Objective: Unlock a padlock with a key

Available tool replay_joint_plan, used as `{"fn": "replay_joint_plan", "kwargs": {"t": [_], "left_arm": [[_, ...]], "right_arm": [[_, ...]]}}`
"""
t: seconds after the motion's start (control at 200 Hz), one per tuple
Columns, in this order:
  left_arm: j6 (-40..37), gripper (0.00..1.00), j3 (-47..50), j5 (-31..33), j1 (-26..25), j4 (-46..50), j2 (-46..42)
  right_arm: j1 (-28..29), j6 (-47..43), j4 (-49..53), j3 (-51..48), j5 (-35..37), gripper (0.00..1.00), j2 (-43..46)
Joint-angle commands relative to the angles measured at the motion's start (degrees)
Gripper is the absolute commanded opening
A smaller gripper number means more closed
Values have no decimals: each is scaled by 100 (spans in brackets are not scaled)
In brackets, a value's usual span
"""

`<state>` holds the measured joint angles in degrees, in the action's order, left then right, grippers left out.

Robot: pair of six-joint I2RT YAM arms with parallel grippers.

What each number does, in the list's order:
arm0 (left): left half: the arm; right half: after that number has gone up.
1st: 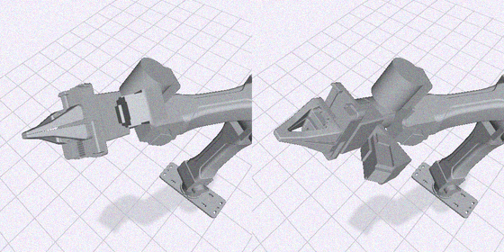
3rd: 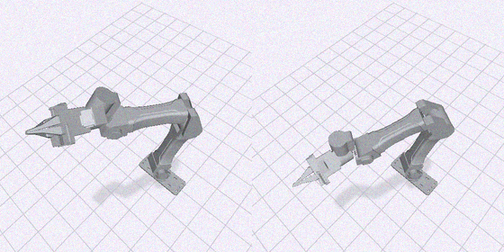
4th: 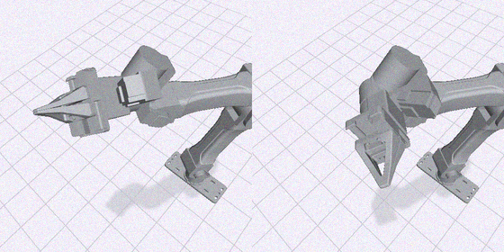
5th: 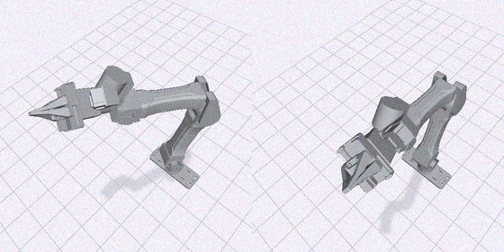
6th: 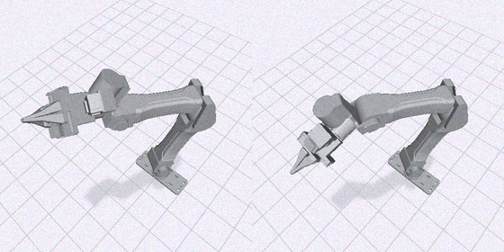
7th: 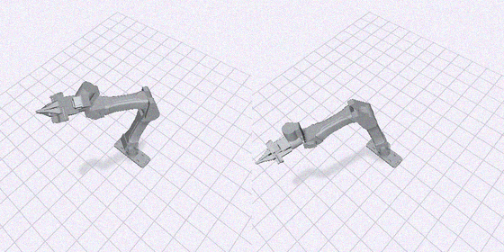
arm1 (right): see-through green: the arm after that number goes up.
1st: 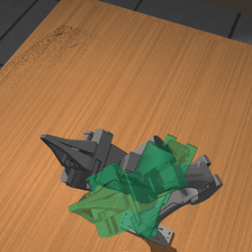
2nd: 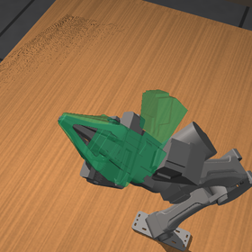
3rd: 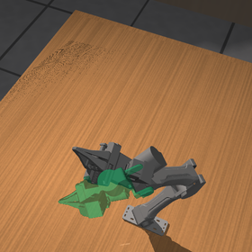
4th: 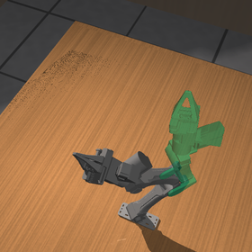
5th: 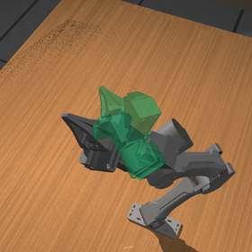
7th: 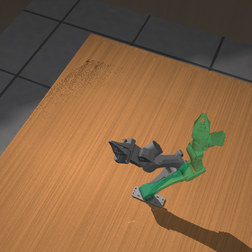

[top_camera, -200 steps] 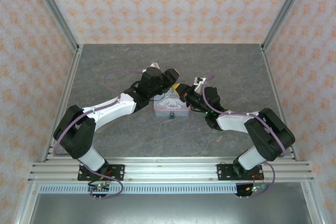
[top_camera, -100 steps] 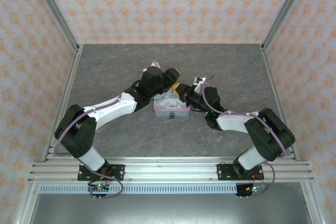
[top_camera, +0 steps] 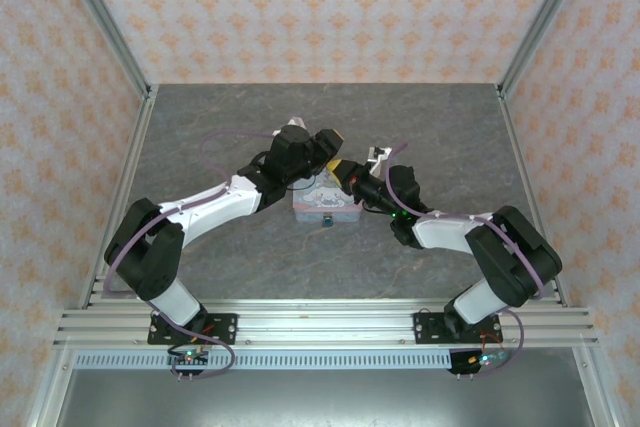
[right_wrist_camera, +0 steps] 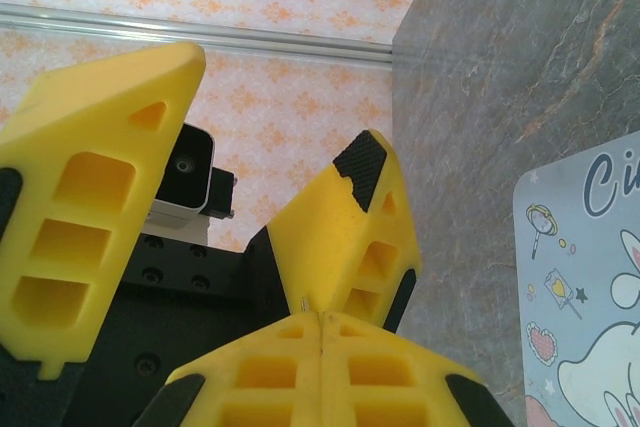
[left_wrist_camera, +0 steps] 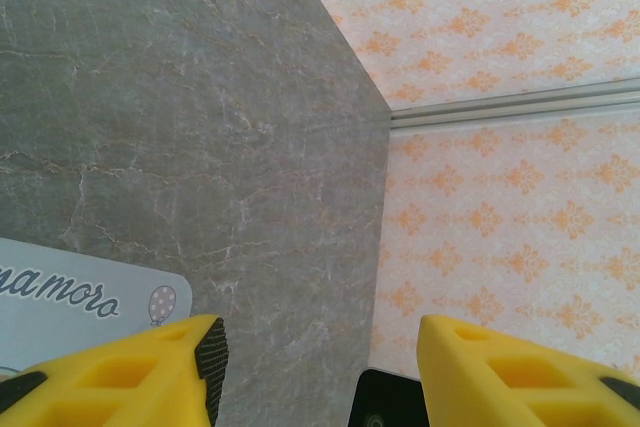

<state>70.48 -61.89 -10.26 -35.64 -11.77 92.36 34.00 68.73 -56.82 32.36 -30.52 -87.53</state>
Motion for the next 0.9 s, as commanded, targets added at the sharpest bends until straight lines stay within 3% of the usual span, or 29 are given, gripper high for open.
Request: {"fn": "replay_joint_plan", "kwargs": {"t": [0.0, 0.896], "left_arm": [[-113, 54, -262, 14, -28, -36, 106], [-280, 55, -492, 23, -22, 144, 245]], "right_arm": [[81, -136, -260, -37, -331, 0, -63], [116, -255, -155, 42, -765, 0, -106]]}}
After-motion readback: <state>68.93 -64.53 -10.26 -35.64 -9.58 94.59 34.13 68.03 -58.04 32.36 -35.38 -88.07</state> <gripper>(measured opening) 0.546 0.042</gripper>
